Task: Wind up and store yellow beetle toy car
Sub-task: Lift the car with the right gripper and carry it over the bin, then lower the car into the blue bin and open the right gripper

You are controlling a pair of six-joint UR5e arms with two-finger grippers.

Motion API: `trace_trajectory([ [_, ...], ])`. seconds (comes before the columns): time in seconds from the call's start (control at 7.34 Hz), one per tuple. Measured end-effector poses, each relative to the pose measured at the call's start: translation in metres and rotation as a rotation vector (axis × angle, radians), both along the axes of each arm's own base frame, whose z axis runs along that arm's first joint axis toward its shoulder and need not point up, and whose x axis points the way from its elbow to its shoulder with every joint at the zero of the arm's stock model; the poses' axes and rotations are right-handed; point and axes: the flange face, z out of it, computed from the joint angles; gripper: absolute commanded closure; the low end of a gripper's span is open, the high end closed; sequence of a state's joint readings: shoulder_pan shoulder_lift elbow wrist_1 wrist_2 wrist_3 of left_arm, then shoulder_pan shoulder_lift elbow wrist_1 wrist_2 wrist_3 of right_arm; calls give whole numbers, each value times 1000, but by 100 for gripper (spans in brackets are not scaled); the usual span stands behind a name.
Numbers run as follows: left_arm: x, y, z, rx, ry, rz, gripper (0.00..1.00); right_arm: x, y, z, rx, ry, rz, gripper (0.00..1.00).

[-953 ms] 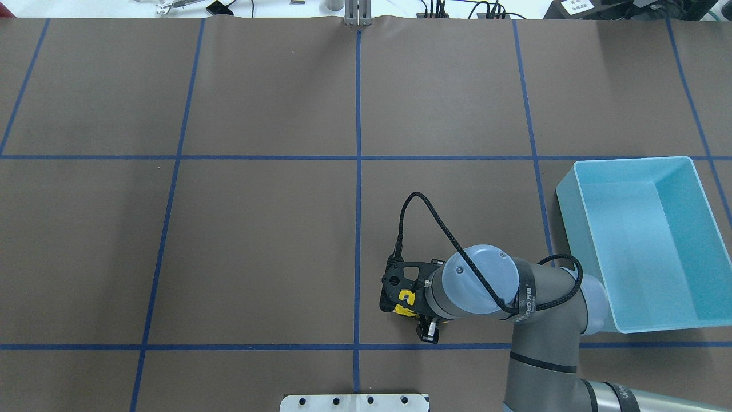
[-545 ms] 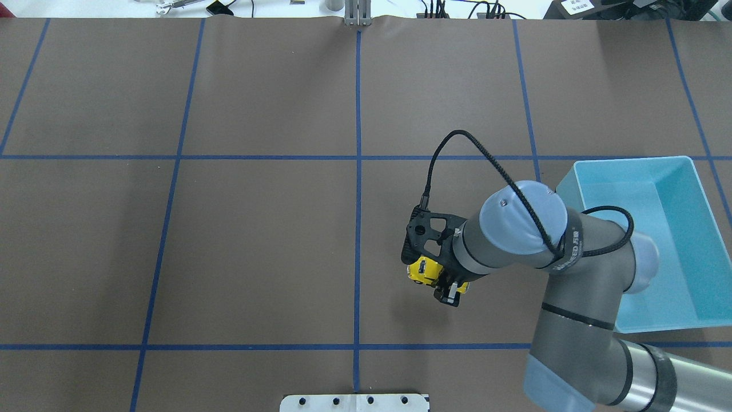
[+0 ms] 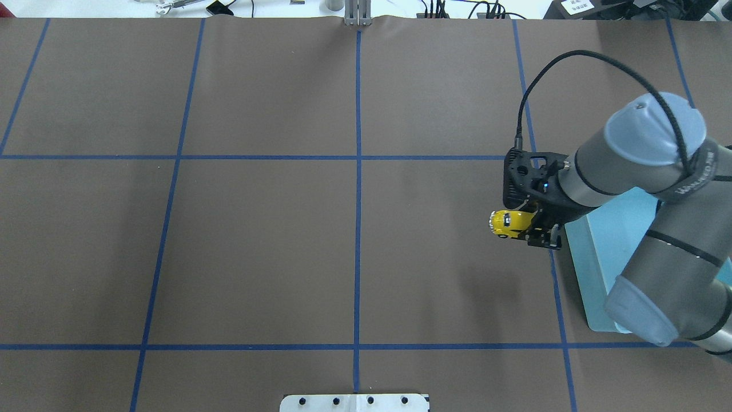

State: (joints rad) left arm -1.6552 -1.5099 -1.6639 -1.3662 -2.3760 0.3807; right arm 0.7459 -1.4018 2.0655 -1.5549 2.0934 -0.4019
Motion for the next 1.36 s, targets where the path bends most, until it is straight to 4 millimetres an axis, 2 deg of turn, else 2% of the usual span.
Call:
trace_trajectory([
  [0.27,-1,-1,0,2,-11,3,0,79,-3,57,52,47,-65,100],
  [0.41,-1,-1,-1,5,-12,3,0,107,3,85,47,62,-95,100],
  [0.54,-1,-2,-1,7,-12,4,0,122,11,108,40,74,-114,100],
  [0.68,-1,-3,-2,9,-13,3,0,128,14,128,46,77,-125,100],
  [0.95,-1,-3,-3,8,-13,2,0,126,11,163,59,75,-136,100],
  [1.36,-1,-4,-4,19,-14,4,0,121,8,193,35,94,-150,100],
])
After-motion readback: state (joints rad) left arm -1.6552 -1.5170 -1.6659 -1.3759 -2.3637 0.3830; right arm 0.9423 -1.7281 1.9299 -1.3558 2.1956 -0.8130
